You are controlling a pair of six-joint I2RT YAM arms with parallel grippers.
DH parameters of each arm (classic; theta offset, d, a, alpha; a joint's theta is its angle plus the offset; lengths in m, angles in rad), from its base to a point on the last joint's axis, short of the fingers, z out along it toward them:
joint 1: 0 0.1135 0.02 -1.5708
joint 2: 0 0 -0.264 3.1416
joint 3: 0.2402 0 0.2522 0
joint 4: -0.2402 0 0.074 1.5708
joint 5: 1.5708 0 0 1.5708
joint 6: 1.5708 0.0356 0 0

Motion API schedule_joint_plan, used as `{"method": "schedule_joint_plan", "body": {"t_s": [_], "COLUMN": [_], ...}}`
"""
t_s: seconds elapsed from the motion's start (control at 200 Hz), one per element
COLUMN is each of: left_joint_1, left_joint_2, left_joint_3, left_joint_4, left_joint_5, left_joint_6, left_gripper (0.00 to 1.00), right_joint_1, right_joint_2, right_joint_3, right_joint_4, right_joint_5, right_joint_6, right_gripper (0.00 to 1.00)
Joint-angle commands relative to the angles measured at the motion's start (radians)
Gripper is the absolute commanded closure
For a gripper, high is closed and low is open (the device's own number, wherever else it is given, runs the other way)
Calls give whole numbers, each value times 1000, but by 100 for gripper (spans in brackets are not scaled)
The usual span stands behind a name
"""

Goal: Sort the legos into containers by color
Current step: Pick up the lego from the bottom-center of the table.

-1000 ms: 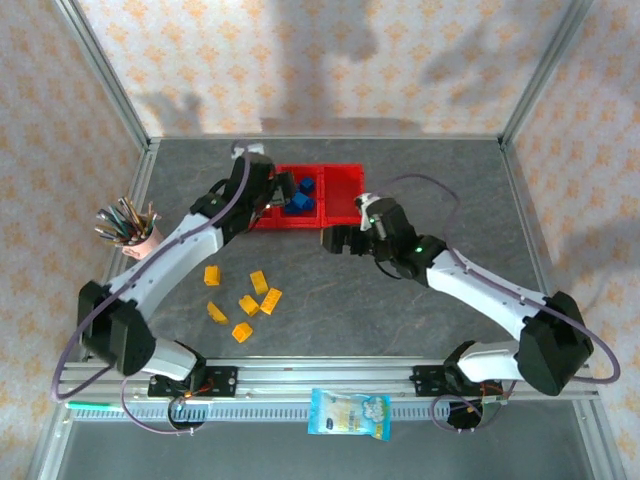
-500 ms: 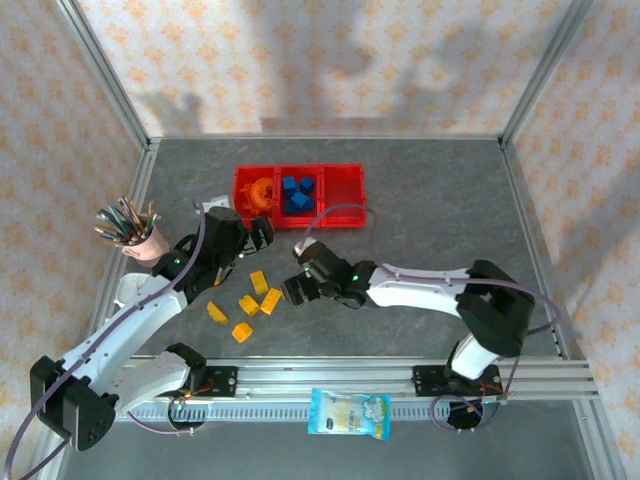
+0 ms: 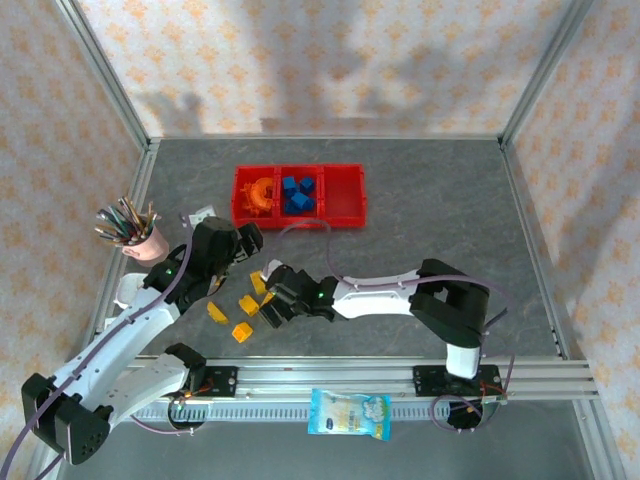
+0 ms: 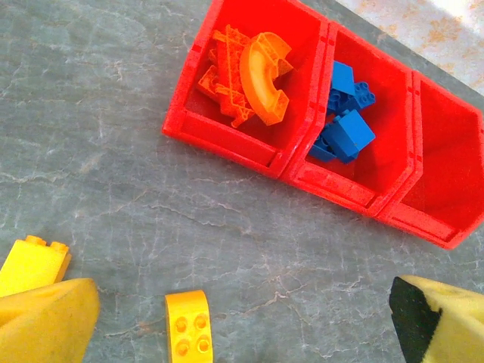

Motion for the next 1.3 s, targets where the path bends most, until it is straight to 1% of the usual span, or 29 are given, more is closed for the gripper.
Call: {"method": "schedule_joint_plan", "body": {"t_s": [0.0,0.13,0.275,0.375,0.621,0.726,0.871,0.976,1.176,1.296], "left_joint_1": [-1,-1,-1,-1,-1,-1,1,0,1,0], "left_joint_2": [-25,-36,-41,-42,-42,-42,-39,-38,-35,-25], "left_joint_3": [-5,-10,-8,-8,-9,-9,-11,-3,18,27], "left_joint_4": [-45,-55,-65,-70,-66,-65,-60,-60,-45,-16], "left_joint_5": [-46,-65,-75,-87,-89,-89,-84,-72,-20,21], "left_joint_6": [-30,-38,-42,-43,-42,-42,-41,-40,-23,-11], "left_gripper": [1,1,1,1,1,1,1,1,1,0], "right_joint_1": [2,3,2,2,-2,-5,-11,-25,-83,-140], "right_joint_2": [35,86,137,161,191,186,164,132,-2,-88], "right_joint_3": [39,79,118,134,149,140,131,117,29,-6], "right_joint_4": [7,-3,-13,-19,-36,-41,-46,-48,-35,-60], "right_joint_5": [0,29,7,4,-38,-43,-47,-59,-92,-55], "right_joint_6": [-87,-125,-150,-154,-164,-163,-154,-130,-61,-10], "right_gripper": [0,0,0,4,22,33,46,52,54,54]}}
